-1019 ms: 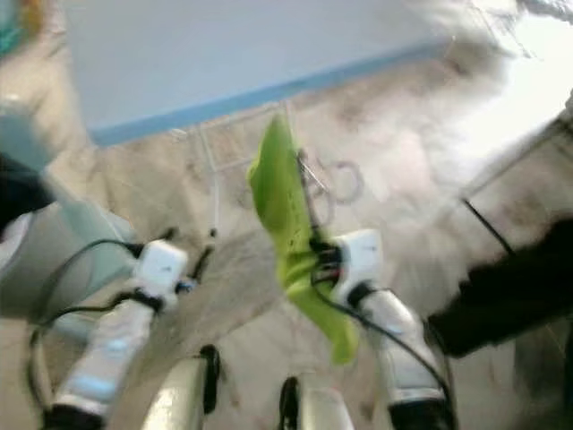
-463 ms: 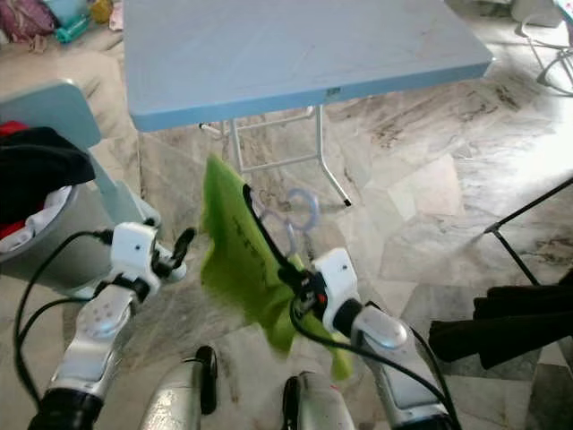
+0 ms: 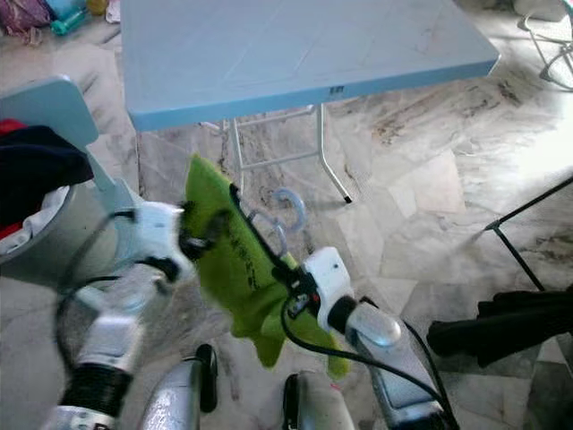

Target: Hang hanger

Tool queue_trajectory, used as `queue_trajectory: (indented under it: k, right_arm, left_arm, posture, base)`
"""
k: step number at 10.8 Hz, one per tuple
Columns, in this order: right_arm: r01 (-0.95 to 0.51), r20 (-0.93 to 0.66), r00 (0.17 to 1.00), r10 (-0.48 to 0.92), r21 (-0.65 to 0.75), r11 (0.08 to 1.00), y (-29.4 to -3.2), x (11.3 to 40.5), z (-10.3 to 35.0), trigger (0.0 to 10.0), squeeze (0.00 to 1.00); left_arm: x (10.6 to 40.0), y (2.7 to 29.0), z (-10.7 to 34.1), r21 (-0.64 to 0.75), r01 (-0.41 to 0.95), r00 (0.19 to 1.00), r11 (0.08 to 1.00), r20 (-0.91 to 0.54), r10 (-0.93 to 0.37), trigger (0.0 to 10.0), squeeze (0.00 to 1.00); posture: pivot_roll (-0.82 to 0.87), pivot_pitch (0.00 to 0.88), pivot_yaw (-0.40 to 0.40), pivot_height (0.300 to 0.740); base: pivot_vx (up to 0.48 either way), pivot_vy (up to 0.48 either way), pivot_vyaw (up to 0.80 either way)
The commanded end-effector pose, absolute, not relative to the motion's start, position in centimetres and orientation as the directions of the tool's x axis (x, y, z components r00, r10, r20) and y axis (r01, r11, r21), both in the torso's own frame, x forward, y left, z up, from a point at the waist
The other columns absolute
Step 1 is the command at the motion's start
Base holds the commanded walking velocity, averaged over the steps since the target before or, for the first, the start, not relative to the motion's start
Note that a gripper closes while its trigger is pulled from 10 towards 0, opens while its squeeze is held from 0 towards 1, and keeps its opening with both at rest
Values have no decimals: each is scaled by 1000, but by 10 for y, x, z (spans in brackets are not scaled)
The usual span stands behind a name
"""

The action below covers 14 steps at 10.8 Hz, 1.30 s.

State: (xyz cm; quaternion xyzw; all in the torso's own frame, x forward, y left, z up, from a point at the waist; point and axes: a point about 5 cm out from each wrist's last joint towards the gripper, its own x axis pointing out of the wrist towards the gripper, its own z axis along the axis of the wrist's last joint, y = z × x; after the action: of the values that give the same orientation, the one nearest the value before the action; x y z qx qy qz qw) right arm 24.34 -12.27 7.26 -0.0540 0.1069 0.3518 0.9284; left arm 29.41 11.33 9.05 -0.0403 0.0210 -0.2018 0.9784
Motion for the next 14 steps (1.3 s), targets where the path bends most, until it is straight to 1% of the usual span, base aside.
queue_trajectory:
  k: [1,2,3,4,5,7,10,11,12,13,14]
  right_arm:
    - [-651,-223,746,628,-41,758,-120,245,71,10000,0]
    - [-644,-224,752,620,-50,764,-117,244,70,10000,0]
    - [-624,-213,760,613,21,781,-112,244,71,10000,0]
    - [-678,-210,713,669,37,734,-104,241,73,10000,0]
    - [-702,-239,687,686,26,712,-104,238,68,10000,0]
    - [-761,-242,622,745,38,648,-103,230,69,10000,0]
    - [-803,-199,575,794,49,594,-101,226,81,10000,0]
    - [-836,-172,526,833,75,543,-100,222,91,10000,0]
    - [-866,-182,478,859,67,496,-101,217,98,10000,0]
    - [-881,-173,446,878,87,464,-101,212,103,10000,0]
    - [-894,-202,416,887,88,440,-109,208,104,10000,0]
  left_arm:
    - [290,111,89,-90,410,909,908,-43,-415,10000,0]
    - [287,108,89,-91,424,902,901,-47,-429,10000,0]
    - [285,106,90,-83,441,895,893,-33,-445,10000,0]
    - [286,110,94,-116,430,902,896,0,-432,10000,0]
    - [288,111,97,-117,428,903,896,6,-430,10000,0]
    - [291,119,93,-105,400,914,910,-22,-404,10000,0]
    - [290,124,84,-98,382,919,919,-64,-389,10000,0]
    - [289,127,82,-83,371,923,925,-75,-377,10000,0]
    - [291,130,81,-67,350,931,934,-82,-355,10000,0]
    - [291,133,81,-63,339,935,939,-84,-344,10000,0]
    - [292,137,80,-55,328,940,943,-87,-331,10000,0]
  posture:
    - [-29,239,-59,740]
    - [-26,241,-59,740]
    - [-22,243,-61,740]
    - [-23,242,-66,740]
    - [-22,242,-70,740]
    - [-27,246,-74,740]
    - [-27,247,-73,740]
    - [-30,248,-72,740]
    - [-30,248,-74,740]
    - [-30,249,-74,740]
    - [-30,249,-74,740]
  base:
    - [0,0,0]
    - [0,0,0]
    - [0,0,0]
    - [0,0,0]
    - [0,0,0]
    - [0,0,0]
    - [0,0,0]
    - [0,0,0]
    - [0,0,0]
    - [0,0,0]
    - [0,0,0]
